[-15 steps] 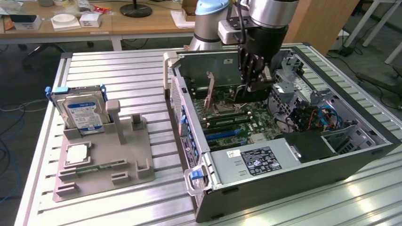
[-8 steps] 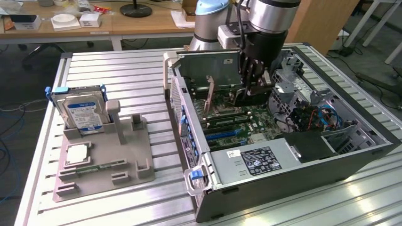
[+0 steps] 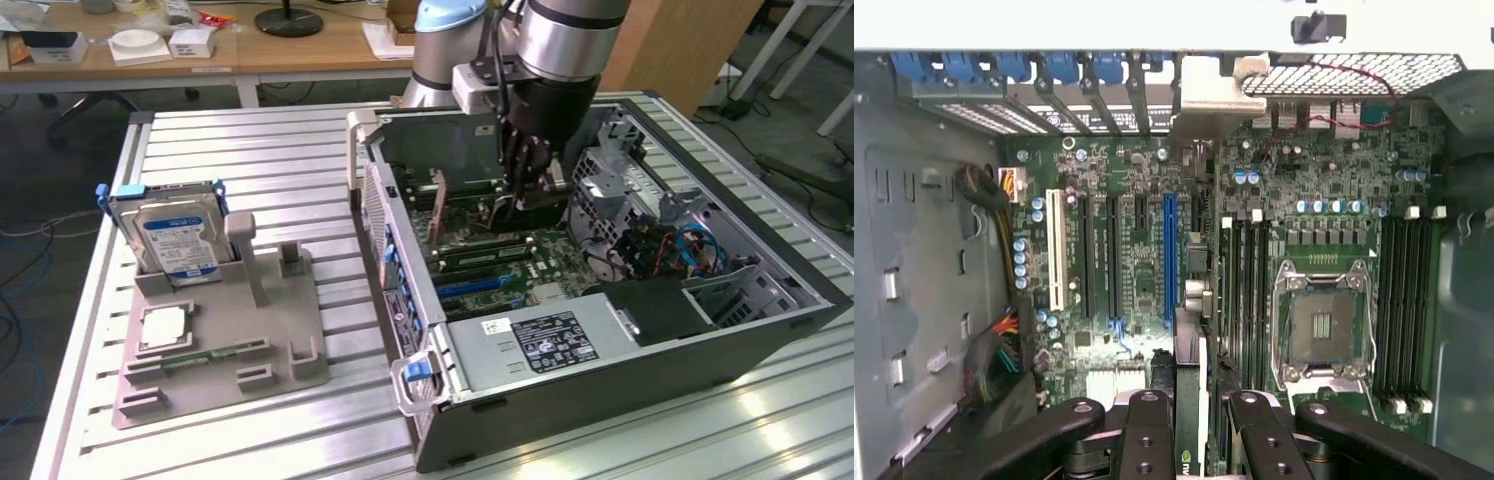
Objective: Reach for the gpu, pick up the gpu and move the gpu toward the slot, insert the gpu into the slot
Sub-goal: 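Insert the gpu into the slot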
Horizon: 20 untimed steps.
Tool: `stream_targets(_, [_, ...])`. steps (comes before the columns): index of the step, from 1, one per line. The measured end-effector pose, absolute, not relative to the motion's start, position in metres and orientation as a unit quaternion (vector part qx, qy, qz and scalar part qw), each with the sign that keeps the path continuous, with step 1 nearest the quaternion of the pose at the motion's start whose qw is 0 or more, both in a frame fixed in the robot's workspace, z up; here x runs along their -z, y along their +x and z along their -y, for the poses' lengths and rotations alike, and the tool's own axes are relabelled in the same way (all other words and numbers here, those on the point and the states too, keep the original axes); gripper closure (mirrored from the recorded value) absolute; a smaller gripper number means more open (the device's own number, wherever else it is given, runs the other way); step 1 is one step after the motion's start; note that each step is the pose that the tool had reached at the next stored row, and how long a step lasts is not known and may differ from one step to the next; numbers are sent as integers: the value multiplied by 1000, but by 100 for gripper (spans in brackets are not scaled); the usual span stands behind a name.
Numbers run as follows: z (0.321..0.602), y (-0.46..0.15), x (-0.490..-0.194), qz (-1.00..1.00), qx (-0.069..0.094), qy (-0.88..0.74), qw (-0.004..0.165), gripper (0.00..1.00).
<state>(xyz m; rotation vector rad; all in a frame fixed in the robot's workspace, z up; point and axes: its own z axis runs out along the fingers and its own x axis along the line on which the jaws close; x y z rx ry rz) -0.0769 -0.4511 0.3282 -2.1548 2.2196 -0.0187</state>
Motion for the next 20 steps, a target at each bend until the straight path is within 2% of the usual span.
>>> stream_targets(20, [456, -87, -304, -717, 6, -696, 24, 74])
